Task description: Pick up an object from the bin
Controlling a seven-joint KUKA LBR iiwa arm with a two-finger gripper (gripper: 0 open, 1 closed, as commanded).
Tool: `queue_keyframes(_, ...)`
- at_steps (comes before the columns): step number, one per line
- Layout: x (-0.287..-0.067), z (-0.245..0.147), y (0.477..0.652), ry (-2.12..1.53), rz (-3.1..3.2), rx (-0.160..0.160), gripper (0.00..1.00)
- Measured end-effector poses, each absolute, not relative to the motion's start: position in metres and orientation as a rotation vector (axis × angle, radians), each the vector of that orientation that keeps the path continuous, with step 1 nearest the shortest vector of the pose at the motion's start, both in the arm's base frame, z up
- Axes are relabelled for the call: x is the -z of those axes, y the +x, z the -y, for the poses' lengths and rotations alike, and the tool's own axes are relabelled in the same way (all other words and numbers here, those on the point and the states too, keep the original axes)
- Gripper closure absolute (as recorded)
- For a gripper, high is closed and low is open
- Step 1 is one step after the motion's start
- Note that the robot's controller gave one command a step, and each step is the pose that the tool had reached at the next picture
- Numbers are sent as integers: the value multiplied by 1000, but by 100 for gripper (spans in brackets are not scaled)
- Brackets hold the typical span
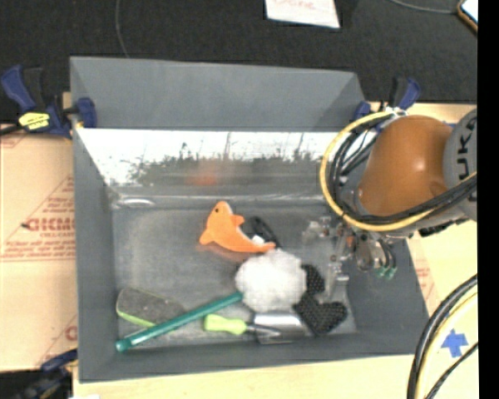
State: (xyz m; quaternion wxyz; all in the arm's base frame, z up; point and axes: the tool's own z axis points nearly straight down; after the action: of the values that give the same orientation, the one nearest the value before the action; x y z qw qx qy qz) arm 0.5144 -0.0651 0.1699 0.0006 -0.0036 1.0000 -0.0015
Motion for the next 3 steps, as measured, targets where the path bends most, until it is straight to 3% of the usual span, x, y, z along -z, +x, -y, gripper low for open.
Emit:
queue_keyframes(2,-166,58,513,48,-3136,3,0)
queue_keyframes(3,-92,75,533,-412,-3108,4,0)
